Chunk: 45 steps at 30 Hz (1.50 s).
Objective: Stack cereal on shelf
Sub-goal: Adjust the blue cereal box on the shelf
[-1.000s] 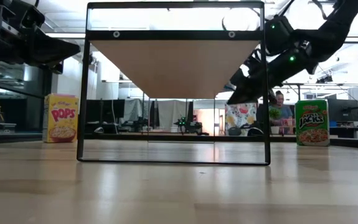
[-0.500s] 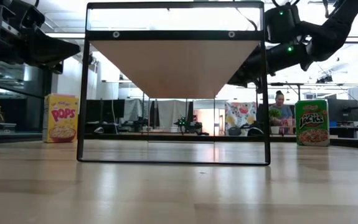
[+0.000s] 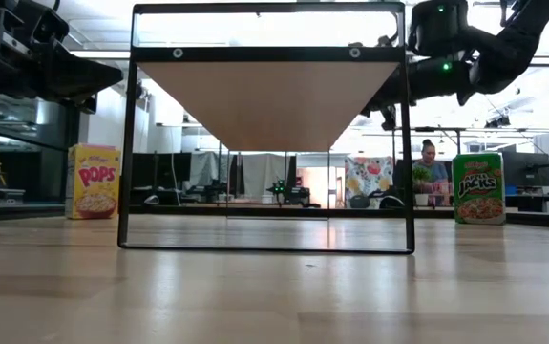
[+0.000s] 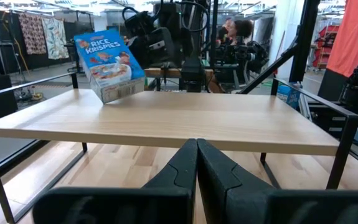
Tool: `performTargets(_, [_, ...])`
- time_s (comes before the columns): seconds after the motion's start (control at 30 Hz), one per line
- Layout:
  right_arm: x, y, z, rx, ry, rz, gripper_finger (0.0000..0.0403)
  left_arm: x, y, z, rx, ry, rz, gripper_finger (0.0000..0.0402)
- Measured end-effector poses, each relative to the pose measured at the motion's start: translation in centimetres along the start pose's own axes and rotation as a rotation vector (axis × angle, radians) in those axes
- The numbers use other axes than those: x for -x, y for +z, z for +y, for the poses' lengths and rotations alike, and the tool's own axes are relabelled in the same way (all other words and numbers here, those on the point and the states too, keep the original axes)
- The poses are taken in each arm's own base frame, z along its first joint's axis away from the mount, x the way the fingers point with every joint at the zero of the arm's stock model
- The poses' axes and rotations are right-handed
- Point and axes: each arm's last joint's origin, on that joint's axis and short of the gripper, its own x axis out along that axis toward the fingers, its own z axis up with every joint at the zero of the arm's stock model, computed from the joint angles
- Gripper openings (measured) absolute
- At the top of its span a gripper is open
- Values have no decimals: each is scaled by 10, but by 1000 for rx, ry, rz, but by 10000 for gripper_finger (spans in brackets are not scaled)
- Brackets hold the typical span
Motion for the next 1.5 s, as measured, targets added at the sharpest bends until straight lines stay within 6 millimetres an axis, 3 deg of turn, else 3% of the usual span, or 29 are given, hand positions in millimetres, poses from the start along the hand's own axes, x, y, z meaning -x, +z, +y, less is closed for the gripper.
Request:
performTargets(0.17, [-6,10,11,-33,67,-7,0,0,0,0,0,0,0,3])
performTargets(0.37, [-18,22,35,44,83,63,0,0,0,0,0,0,0,3])
performTargets(0.67, [-31,43,55,180,-3,137,0,0,0,0,0,0,0,3])
performTargets(0.9, [-37,74,68,396,-138,343,0,0,0,0,0,0,0,3])
performTargets(1.07, [-23,95,81,537,-230,525,0,0,0,0,0,0,0,3])
performTargets(1.2, [0,97,87,578,-245,659,0,0,0,0,0,0,0,3])
performTargets(1.37, [34,81,97,552,-45,775,0,0,0,0,0,0,0,3])
performTargets(1.5, [40,59,114,461,196,683,0,0,0,0,0,0,0,3])
